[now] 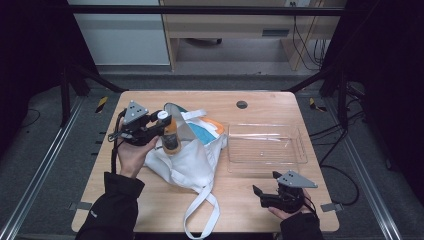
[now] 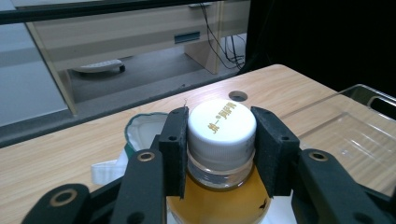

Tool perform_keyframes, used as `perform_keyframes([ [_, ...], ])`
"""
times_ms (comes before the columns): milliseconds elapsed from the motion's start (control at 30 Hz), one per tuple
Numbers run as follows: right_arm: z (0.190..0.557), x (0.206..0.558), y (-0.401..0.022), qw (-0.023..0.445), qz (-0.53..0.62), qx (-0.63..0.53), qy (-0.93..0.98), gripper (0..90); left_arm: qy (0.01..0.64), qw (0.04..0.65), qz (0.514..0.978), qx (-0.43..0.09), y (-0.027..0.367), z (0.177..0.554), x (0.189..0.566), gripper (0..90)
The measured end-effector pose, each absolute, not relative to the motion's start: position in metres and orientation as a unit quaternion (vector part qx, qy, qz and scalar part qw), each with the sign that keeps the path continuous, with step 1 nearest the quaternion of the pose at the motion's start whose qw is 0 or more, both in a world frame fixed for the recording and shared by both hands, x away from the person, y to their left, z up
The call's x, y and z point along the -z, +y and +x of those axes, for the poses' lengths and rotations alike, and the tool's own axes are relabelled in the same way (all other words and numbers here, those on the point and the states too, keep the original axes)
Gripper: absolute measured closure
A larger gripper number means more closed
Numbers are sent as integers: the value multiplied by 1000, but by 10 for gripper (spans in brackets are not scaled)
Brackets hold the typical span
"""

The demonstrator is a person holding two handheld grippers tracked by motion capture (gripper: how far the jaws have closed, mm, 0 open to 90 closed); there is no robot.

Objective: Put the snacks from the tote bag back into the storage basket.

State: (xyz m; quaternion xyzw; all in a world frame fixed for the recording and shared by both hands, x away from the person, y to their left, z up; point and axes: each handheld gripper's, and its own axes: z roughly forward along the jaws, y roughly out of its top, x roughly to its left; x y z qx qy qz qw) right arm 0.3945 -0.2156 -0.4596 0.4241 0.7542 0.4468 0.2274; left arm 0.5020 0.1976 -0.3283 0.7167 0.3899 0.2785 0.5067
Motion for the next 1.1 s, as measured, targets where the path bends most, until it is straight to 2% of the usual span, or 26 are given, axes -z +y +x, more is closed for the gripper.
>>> perform_keyframes([
  [733, 394, 461, -215, 228, 424, -443, 756, 145, 353, 543, 714, -266, 174, 460, 295, 587],
  [1100, 394, 461, -215, 229, 424, -442, 756, 142, 333, 557, 711, -269, 155, 454, 271, 587],
])
